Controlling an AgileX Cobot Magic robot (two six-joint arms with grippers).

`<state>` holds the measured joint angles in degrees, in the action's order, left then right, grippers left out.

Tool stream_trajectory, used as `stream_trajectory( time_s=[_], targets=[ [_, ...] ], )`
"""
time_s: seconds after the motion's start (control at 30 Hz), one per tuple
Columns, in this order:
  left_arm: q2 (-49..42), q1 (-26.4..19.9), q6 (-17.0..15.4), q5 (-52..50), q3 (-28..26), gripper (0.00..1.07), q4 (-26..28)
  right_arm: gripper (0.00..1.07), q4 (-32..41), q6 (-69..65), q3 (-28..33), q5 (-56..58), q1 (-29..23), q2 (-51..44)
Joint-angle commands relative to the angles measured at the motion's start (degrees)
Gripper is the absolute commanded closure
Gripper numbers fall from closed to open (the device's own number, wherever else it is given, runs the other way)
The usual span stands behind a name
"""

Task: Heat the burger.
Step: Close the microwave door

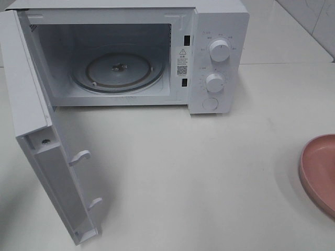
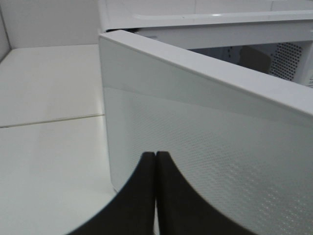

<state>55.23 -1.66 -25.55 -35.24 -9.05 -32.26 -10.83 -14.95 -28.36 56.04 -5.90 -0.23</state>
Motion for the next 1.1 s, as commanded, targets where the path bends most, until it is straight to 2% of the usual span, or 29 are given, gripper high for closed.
stream_trajectory(
  time_s=[0.03,0.43,0.5,0.8,0.87,0.97,1.03,1.1],
  targets=[
    [3.09,0.63,-1.66,-4.13,-0.57,1.07,-1.55,0.31,-0.17,0.40,0.06,-0.29,0.40,-1.55],
    [12.72,9.57,-1.20,-6.19,-3.21,1.07,-3.15,0.31,-0.17,0.40,0.06,-0.29,0.40,-1.55],
    [14.67,9.97,-0.29,-8.08,-3.21,1.07,-3.15,0.31,-0.17,0.40,0.06,-0.29,0.40,-1.55],
    [20.40,10.60,-0.17,-14.50,-3.21,1.07,0.52,0.31,-0.17,0.40,0.06,-0.29,0.40,-1.55],
    [21.94,12.66,1.78,-15.41,-3.27,1.07,2.69,0.31,-0.17,0.40,0.06,-0.29,0.40,-1.55],
    [22.23,13.35,2.75,-15.36,-3.32,1.07,3.21,0.31,-0.17,0.40,0.06,-0.29,0.40,-1.55],
    [24.06,17.48,7.91,-15.36,-3.90,1.07,7.85,0.31,-0.17,0.40,0.06,-0.29,0.40,-1.55],
    [24.41,18.28,9.17,-15.41,-4.01,1.07,9.68,0.31,-0.17,0.40,0.06,-0.29,0.40,-1.55]
  ],
)
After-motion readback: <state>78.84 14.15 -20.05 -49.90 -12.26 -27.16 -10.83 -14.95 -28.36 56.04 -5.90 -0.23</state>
